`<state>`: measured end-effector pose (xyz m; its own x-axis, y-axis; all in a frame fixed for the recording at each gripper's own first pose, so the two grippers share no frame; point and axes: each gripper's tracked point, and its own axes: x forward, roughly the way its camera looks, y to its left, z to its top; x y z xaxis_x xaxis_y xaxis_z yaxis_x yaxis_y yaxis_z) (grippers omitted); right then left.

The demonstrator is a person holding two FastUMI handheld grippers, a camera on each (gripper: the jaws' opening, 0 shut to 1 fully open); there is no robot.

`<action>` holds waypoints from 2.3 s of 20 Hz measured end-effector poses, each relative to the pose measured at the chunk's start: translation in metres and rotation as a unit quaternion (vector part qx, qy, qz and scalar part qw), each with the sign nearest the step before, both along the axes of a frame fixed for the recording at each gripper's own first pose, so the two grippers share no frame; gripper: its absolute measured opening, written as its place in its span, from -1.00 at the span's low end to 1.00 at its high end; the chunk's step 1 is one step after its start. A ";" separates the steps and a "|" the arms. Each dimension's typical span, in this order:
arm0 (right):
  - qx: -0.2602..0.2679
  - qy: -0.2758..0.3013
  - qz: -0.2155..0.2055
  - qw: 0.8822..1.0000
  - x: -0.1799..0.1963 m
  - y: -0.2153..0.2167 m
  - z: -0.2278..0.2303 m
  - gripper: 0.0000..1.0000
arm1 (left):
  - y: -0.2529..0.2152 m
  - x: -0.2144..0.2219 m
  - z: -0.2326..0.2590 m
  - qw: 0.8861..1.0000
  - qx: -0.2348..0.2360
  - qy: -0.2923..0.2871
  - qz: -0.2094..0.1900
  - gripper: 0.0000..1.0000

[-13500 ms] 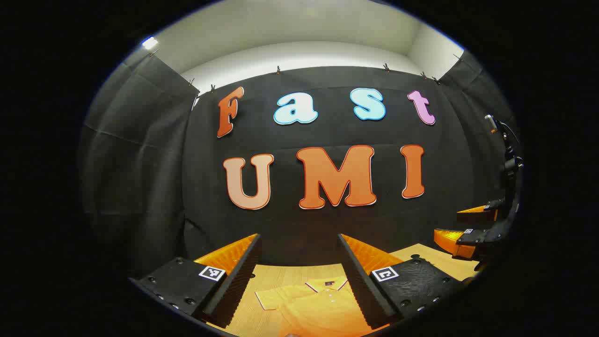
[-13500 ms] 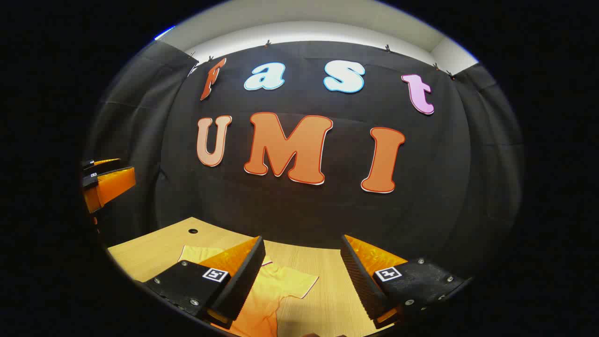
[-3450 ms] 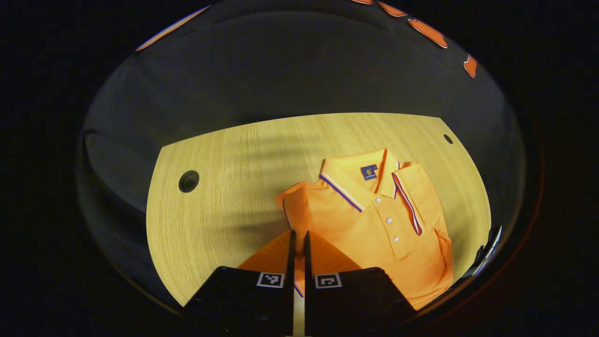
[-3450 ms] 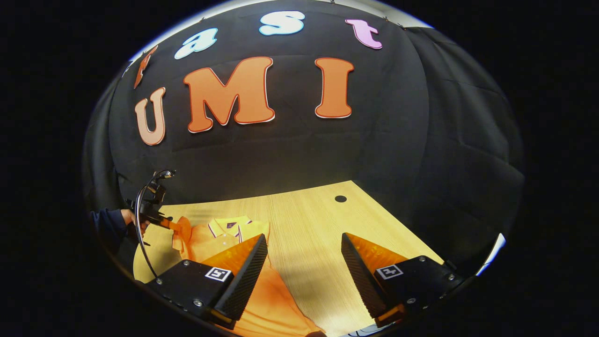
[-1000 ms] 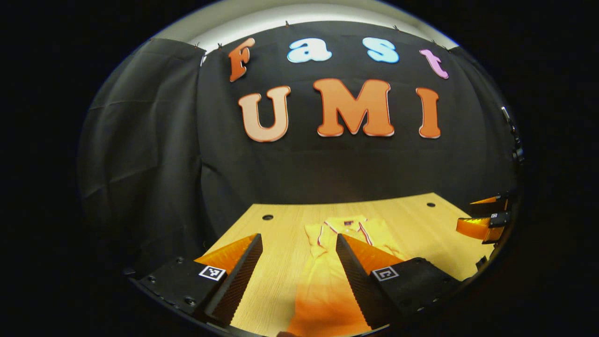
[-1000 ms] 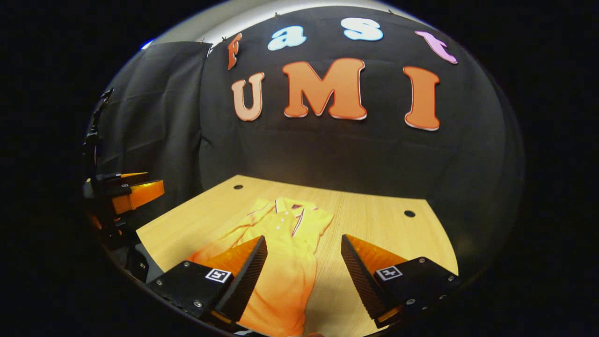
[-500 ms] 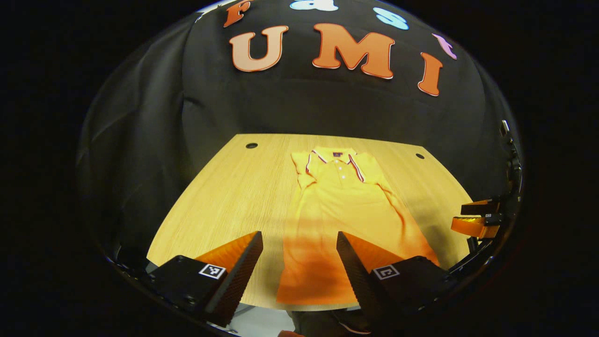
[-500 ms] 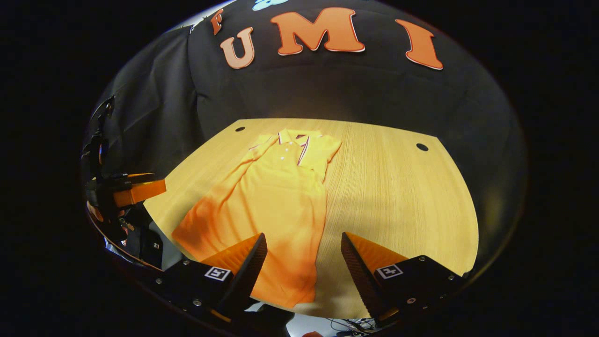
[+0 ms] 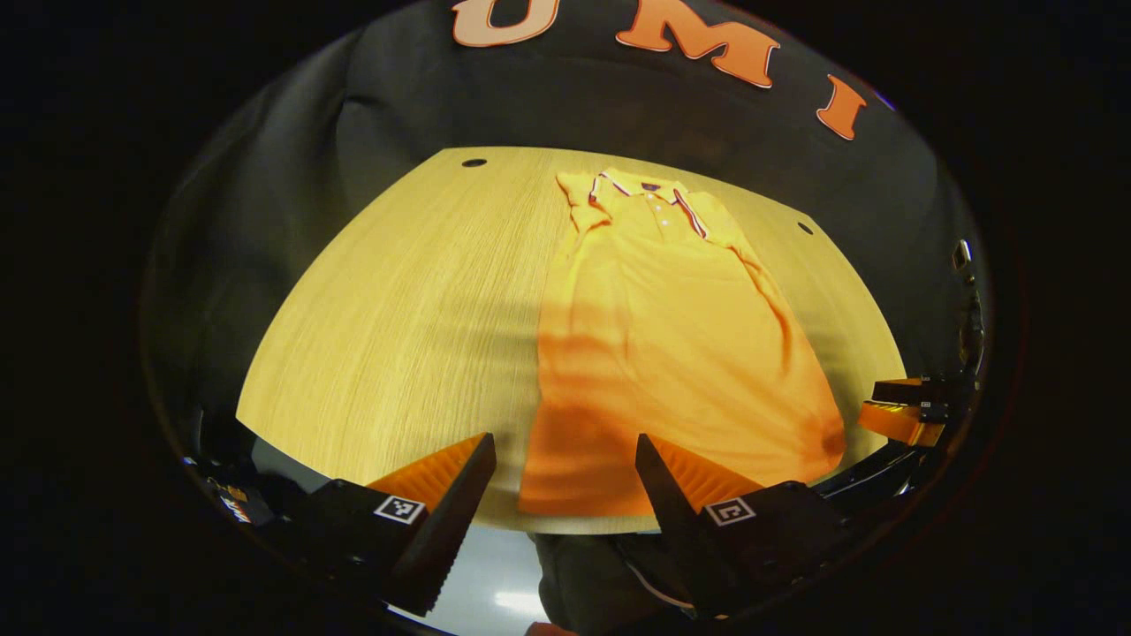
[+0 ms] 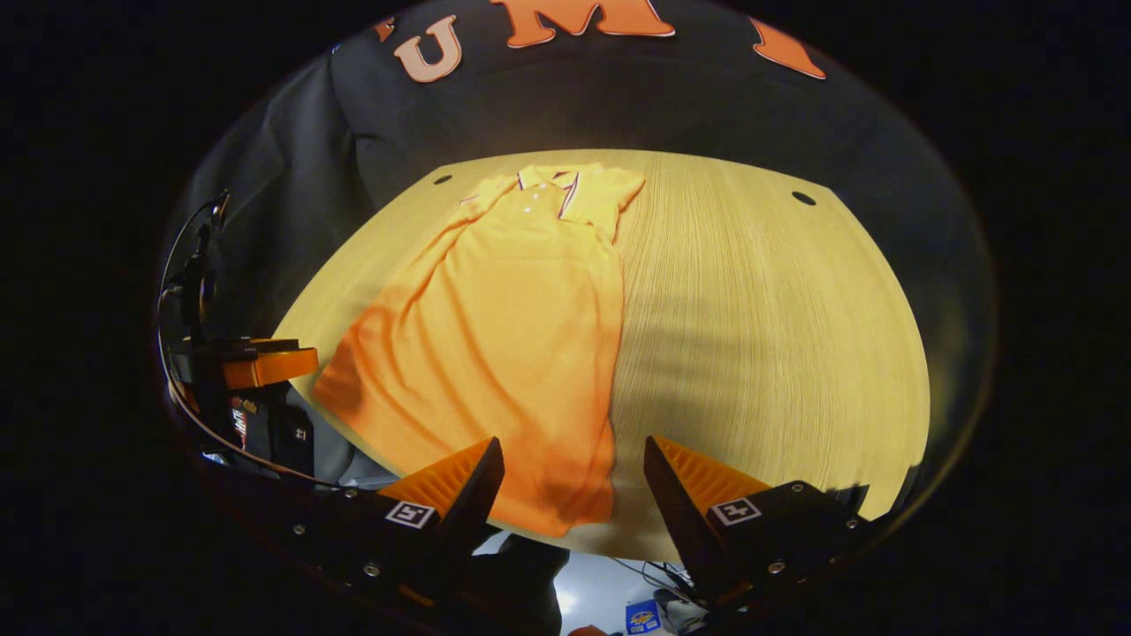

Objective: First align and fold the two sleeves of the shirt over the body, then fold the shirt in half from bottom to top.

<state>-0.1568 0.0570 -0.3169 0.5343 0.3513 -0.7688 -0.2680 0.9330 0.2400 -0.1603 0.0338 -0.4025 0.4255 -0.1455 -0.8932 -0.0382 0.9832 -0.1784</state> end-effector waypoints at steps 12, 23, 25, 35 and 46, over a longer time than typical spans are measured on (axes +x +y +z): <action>-0.026 0.057 -0.009 0.998 -0.036 0.000 -0.036 0.95 | 0.001 -0.009 -0.044 0.995 0.035 0.071 -0.060 0.99; -0.069 0.071 0.014 0.995 -0.027 0.021 -0.052 0.94 | -0.015 0.000 -0.047 0.990 0.046 0.089 -0.094 0.97; -0.092 0.076 0.016 0.993 -0.023 0.017 -0.054 0.70 | -0.019 0.003 -0.046 0.990 0.043 0.087 -0.102 0.77; 0.091 0.140 -0.051 0.985 -0.029 0.056 -0.039 -0.84 | -0.029 0.025 -0.042 0.994 -0.015 0.071 -0.081 -0.97; 0.219 0.092 -0.099 0.966 0.038 0.073 0.033 -0.87 | -0.021 0.096 0.031 0.996 -0.067 -0.017 -0.059 -0.96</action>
